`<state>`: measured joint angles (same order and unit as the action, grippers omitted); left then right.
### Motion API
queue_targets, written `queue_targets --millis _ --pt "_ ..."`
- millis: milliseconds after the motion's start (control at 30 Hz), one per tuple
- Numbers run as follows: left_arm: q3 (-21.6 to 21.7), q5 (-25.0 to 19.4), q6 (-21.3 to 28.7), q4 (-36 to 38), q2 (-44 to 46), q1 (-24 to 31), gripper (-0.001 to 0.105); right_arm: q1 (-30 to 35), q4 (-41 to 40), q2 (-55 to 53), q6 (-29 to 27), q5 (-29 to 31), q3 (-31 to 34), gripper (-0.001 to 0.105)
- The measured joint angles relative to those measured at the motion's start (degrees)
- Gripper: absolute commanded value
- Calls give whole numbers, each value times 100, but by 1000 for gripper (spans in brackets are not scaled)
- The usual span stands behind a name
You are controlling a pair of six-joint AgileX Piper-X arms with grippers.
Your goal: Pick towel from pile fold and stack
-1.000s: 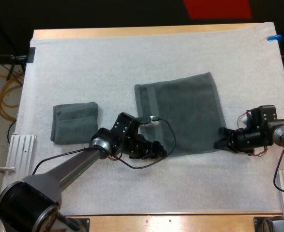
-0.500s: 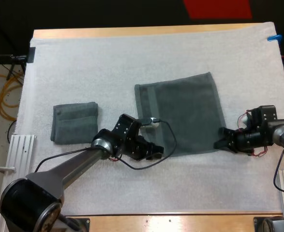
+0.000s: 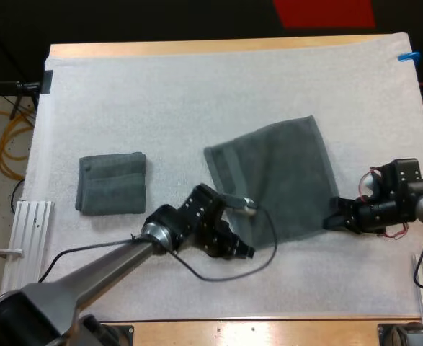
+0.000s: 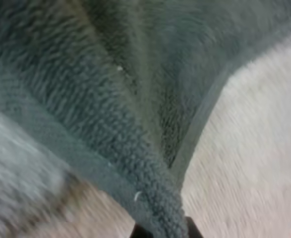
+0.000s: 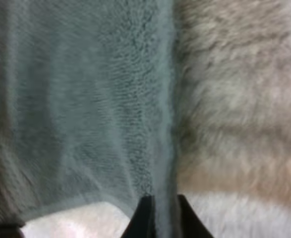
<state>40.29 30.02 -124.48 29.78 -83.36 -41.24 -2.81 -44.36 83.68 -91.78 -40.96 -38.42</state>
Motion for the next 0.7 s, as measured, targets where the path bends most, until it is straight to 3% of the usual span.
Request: queue_targets --millis 167,400,567,700 --pt "0 -141 -12 352 353 -458 0 0 -641 -652 -190 0 0 0" --pt "0 -220 -24 714 699 -507 0 0 -1259 -1234 -309 0 0 0" --pt "0 -164 -24 387 700 -170 0 0 -819 -1136 147 -146 0 0" --pt "0 -21 -31 -26 700 376 0 0 212 -862 1082 -567 0 0"
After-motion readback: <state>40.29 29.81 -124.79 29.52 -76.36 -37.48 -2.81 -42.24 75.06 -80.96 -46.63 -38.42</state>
